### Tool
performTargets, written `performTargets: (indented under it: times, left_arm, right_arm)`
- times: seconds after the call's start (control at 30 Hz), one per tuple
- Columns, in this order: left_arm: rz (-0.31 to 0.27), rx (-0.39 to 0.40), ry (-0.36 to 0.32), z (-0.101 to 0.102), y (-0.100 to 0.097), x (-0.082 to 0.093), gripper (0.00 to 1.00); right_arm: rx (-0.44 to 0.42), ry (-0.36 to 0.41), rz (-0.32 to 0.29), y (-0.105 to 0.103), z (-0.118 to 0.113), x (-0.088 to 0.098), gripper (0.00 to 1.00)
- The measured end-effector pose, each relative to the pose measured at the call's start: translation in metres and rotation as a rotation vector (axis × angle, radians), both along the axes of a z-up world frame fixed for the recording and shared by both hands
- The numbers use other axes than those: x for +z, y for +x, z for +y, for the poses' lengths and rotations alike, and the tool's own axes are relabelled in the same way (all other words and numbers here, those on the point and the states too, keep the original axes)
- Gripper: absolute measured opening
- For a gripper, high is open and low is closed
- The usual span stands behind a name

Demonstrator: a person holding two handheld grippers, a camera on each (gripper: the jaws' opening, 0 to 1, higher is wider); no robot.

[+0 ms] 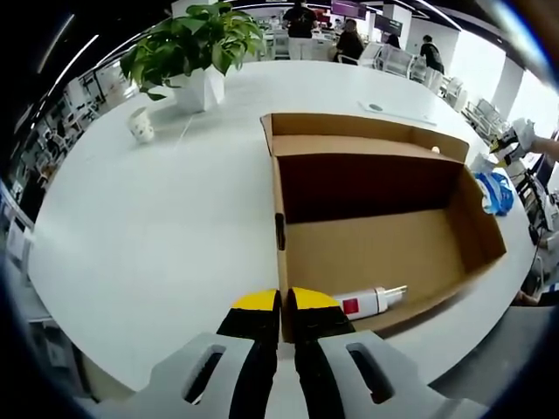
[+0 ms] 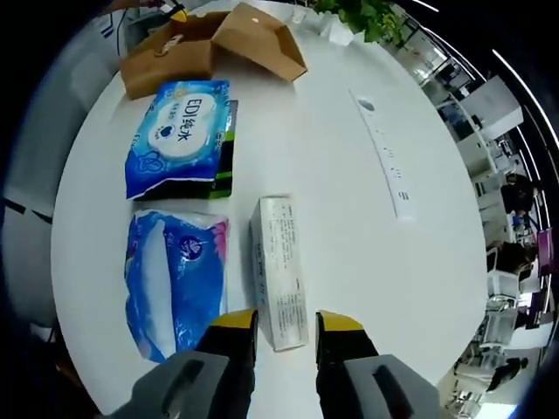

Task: Operate the shoe box by opening the lid, removing the specified soft item, and placing it in the target area until the item is outside and the box remains undamaged.

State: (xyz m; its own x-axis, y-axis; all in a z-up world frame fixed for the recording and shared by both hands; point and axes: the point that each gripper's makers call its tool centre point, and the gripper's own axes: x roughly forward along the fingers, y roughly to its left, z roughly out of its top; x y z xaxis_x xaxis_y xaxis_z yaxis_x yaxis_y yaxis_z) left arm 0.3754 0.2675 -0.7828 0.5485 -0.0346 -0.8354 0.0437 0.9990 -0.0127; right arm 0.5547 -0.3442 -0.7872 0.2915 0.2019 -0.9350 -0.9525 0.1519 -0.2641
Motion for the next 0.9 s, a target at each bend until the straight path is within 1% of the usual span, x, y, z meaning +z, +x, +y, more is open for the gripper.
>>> performTargets:
  times: [0.1, 0.2, 0.27, 0.33, 0.37, 0.47, 0.5, 0.53, 0.67, 0.7, 0.87, 0.9]
  left_arm:
    - [0.002, 0.002, 0.001, 0.0, 0.0, -0.001, 0.02]
    - [0.002, 0.002, -0.001, 0.001, 0.001, -0.001, 0.02]
    - [0.002, 0.003, -0.002, 0.001, 0.001, -0.002, 0.02]
    - [0.003, 0.004, -0.003, 0.0, 0.001, -0.002, 0.02]
    - [0.004, 0.003, -0.003, 0.0, 0.001, -0.001, 0.02]
    - [0.005, 0.002, -0.001, -0.001, 0.001, -0.001, 0.02]
    - [0.005, 0.002, -0.001, -0.001, 0.001, -0.001, 0.02]
    - [0.005, 0.001, -0.001, -0.002, 0.001, -0.001, 0.02]
    - [0.005, -0.001, 0.0, -0.002, 0.001, -0.001, 0.02]
    - [0.005, -0.001, -0.001, -0.002, 0.001, -0.001, 0.02]
    - [0.006, -0.004, 0.0, -0.002, 0.001, -0.001, 0.02]
    - [0.006, -0.004, -0.001, -0.002, 0.001, -0.001, 0.02]
  right_arm:
    - [-0.042, 0.03, -0.013, -0.004, -0.002, 0.008, 0.27]
    - [-0.083, 0.055, -0.019, -0.012, -0.004, 0.014, 0.28]
    - [-0.133, 0.074, -0.018, -0.018, -0.006, 0.016, 0.32]
    - [-0.153, 0.102, -0.014, -0.024, -0.006, 0.019, 0.35]
    - [-0.154, 0.102, -0.014, -0.025, -0.006, 0.02, 0.36]
    - [-0.201, 0.114, -0.019, -0.033, -0.01, 0.023, 0.39]
    - [-0.207, 0.122, -0.021, -0.033, -0.01, 0.023, 0.4]
    - [-0.24, 0.138, -0.018, -0.037, -0.011, 0.023, 0.41]
    - [-0.305, 0.172, -0.016, -0.045, -0.017, 0.022, 0.45]
    - [-0.328, 0.183, -0.01, -0.051, -0.017, 0.022, 0.46]
    - [-0.368, 0.196, -0.008, -0.07, -0.018, 0.019, 0.49]
    - [-0.404, 0.208, 0.003, -0.075, -0.018, 0.016, 0.5]
